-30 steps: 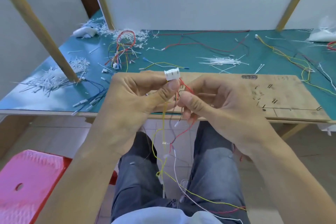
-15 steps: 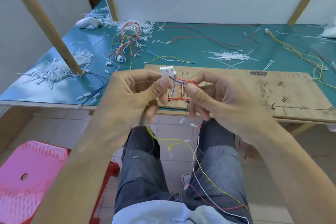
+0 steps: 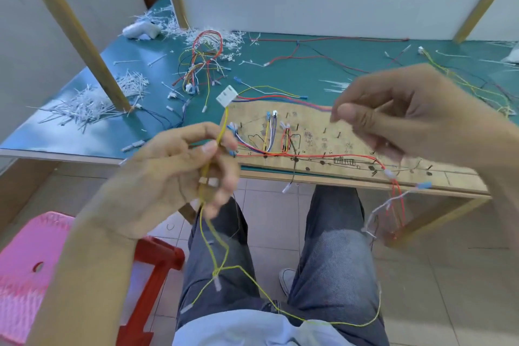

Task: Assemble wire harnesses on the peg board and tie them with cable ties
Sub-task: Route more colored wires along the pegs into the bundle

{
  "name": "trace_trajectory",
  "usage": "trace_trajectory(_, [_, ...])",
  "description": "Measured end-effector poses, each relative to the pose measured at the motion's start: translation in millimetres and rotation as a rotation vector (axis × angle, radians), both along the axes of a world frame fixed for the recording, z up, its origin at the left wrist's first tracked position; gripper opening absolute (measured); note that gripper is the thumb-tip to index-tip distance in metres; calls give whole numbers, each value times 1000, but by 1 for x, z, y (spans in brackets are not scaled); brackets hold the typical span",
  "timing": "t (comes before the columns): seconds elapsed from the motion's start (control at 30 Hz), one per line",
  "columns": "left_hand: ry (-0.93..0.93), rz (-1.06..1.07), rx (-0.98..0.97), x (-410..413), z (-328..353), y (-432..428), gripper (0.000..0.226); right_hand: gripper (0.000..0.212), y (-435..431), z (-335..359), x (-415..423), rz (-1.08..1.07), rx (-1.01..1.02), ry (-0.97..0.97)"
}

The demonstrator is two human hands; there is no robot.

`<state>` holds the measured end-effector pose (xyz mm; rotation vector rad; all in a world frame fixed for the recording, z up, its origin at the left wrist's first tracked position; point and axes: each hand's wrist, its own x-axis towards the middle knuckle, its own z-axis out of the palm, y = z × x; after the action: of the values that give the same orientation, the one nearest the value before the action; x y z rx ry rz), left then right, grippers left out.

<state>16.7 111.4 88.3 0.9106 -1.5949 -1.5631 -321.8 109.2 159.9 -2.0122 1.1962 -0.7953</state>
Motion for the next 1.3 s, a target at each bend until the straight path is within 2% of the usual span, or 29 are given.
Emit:
trace_trajectory(0.1, [131, 5, 4, -12, 0, 5, 41, 21, 8, -24, 20, 59, 139, -79])
trace_trajectory(0.2, [228, 190, 28, -18, -4, 4, 36, 13, 8, -46, 35, -12, 132, -111])
trace_trajectory(0.33, [173, 393, -74, -5, -8, -5, 18, 12, 3, -65, 50, -71, 169, -195])
trace_trajectory(0.53, [-7, 527, -151, -1, -36, -27, 16, 12, -16, -82, 67, -101, 256, -228])
trace_trajectory(0.7, [-175, 651, -156, 2, -69, -59, 13, 20, -42, -102, 83, -157, 217, -35])
trace_trajectory(0.8, [-254, 736, -200, 1, -84, -76, 11, 17, -61, -111, 92, -223, 232, -6])
trace_trajectory(0.93, [-391, 822, -231, -2, -96, -94, 14, 14, -86, -117, 101, -260, 134, 170])
trace_trajectory(1.07, [-557, 870, -330, -6, -99, -98, 6, 14, -98, -126, 102, -282, 101, 276])
trace_trajectory(1.3, [-593, 874, -347, -12, -102, -96, 9, 16, -91, -134, 97, -318, 67, 345])
